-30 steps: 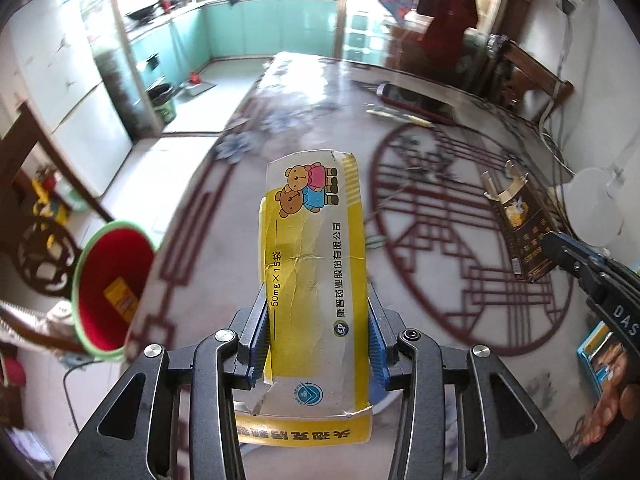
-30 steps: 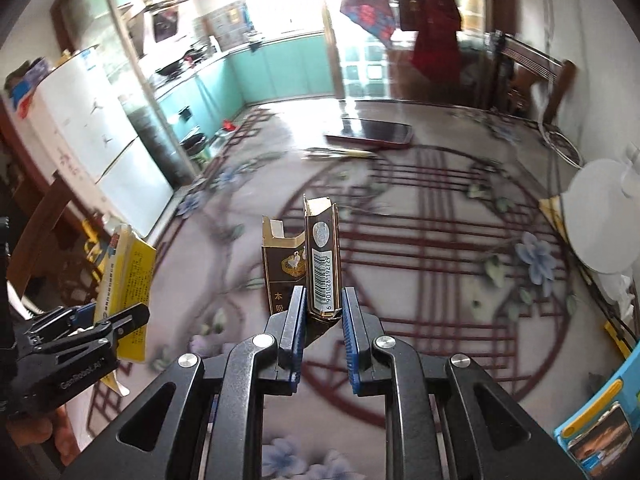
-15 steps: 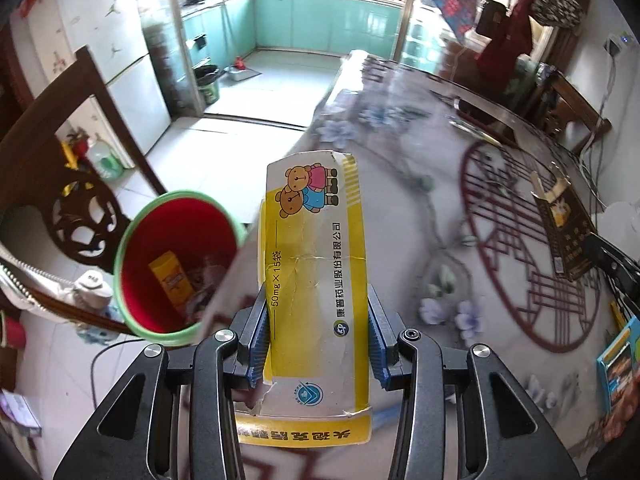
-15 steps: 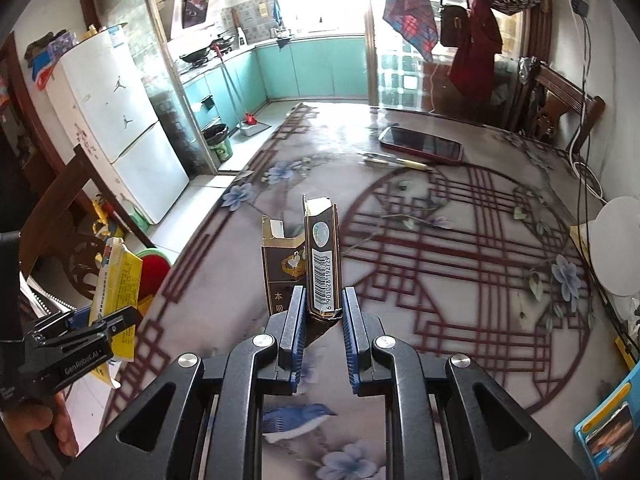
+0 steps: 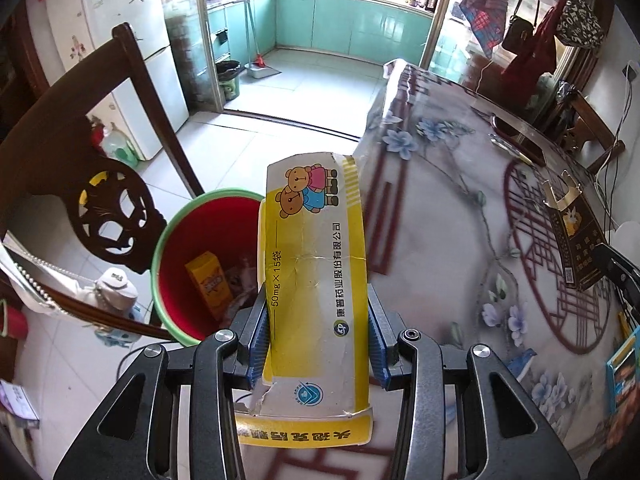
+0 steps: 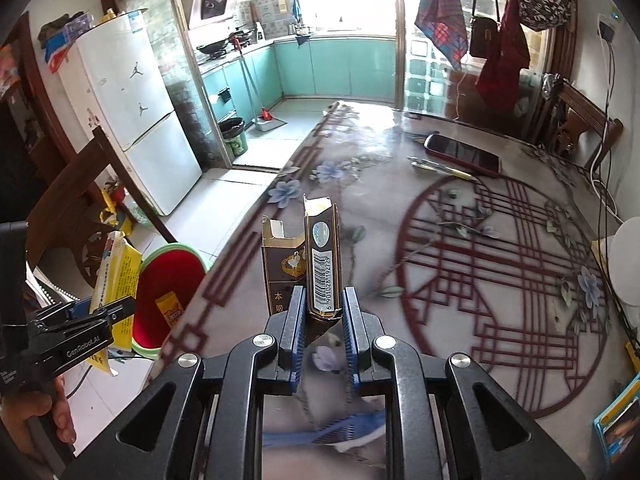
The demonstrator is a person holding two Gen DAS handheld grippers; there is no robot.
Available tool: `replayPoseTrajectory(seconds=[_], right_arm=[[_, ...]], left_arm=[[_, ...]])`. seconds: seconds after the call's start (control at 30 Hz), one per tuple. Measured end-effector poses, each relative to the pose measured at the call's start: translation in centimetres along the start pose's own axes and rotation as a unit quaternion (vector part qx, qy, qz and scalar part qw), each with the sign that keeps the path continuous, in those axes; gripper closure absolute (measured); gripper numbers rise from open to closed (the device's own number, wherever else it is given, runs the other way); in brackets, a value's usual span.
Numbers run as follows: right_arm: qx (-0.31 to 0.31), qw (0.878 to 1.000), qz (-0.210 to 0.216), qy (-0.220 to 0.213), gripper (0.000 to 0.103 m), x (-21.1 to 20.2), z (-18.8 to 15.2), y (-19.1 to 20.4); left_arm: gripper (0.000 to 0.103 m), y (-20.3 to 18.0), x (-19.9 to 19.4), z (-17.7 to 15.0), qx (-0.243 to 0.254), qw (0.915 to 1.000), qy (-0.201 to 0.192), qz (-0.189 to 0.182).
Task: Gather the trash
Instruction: 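Carry both boxes with both grippers over the red bin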
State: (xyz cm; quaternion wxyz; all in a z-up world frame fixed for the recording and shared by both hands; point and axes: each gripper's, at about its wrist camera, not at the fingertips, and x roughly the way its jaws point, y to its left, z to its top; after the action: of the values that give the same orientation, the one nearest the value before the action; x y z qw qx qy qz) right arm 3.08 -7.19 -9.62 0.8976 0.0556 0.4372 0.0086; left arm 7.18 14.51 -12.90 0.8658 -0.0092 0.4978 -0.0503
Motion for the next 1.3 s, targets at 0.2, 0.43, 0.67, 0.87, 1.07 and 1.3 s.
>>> replayPoseTrajectory(seconds=[0.2, 0.43, 0.67, 0.87, 1.07, 1.3], right_arm=[[-0.008, 1.0, 0.005, 0.002, 0.088, 0.7, 0.1, 2.8], [-0.017, 1.0, 0.011, 0.007, 0.088, 1.7, 0.6, 5.0], [-0.039, 0.999, 0.022, 0.006, 0.088, 2.7, 1.8, 7.4], [-0.061, 0.998, 0.035, 0.003, 0.088, 3.5, 3.1, 9.9], [-0.075, 0.995, 0.057, 0.009, 0.088, 4.6, 4.0, 12.2], [-0.1, 0.992, 0.079, 0.011, 0.088, 6.2, 4.7, 15.3]], left_arm=[[0.063, 2.0, 0.4, 0.2, 0.0, 1.0, 0.004, -0.004], [0.063, 3.8, 1.6, 0.4, -0.005, 0.9998, 0.016, -0.005], [0.063, 5.7, 2.1, 1.0, -0.017, 0.9997, 0.018, 0.001], [0.063, 7.4, 2.5, 1.3, -0.034, 0.9992, 0.019, 0.008], [0.063, 8.8, 2.8, 1.4, -0.049, 0.9984, 0.021, 0.017], [0.063, 10.6, 3.4, 1.7, -0.068, 0.9972, 0.024, 0.022]])
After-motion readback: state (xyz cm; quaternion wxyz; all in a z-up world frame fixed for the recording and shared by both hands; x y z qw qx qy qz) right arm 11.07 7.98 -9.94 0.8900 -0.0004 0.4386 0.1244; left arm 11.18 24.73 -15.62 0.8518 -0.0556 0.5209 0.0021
